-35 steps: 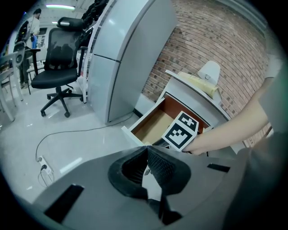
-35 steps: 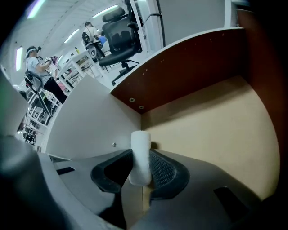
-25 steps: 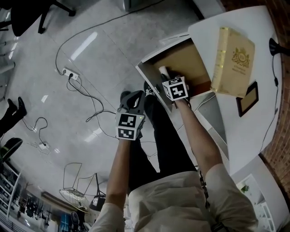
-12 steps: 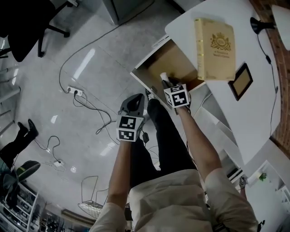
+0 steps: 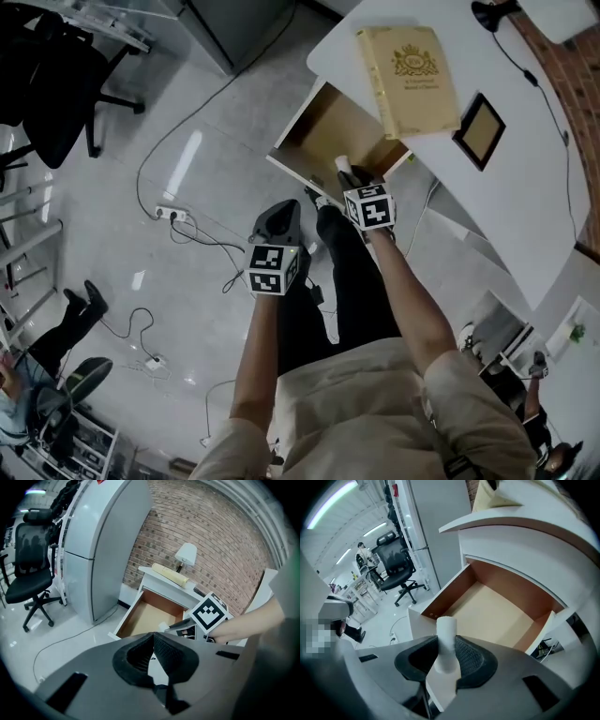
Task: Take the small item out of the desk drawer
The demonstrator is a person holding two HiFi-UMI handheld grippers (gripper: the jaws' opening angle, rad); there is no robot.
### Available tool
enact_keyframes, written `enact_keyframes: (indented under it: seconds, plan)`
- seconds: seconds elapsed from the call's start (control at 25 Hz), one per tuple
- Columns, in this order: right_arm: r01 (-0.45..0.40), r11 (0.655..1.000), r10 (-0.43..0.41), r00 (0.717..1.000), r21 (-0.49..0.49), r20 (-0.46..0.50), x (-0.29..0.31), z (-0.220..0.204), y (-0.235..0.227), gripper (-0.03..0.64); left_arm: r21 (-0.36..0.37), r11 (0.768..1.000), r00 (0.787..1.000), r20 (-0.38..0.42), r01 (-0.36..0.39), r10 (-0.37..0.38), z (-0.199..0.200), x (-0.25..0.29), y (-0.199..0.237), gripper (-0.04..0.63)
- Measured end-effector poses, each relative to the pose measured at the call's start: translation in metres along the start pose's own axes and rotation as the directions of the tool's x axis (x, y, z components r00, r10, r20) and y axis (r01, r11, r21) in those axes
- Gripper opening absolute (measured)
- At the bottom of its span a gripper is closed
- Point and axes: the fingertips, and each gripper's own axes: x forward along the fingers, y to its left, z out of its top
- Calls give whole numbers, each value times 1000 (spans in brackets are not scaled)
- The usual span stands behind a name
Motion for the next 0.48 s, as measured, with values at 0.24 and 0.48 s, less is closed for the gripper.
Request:
enact_keyframes:
  seconds: [0.24,0.48]
  plan:
    - [14,999,-18,997,51,69,-39,-4,14,141,24,999,1000,-4,22,-22,-1,-25,-17,15]
    - [14,996,-26,989,83,148,-76,-4,34,141,42,998,999,-28,41,-40,-11,-45,-26,15]
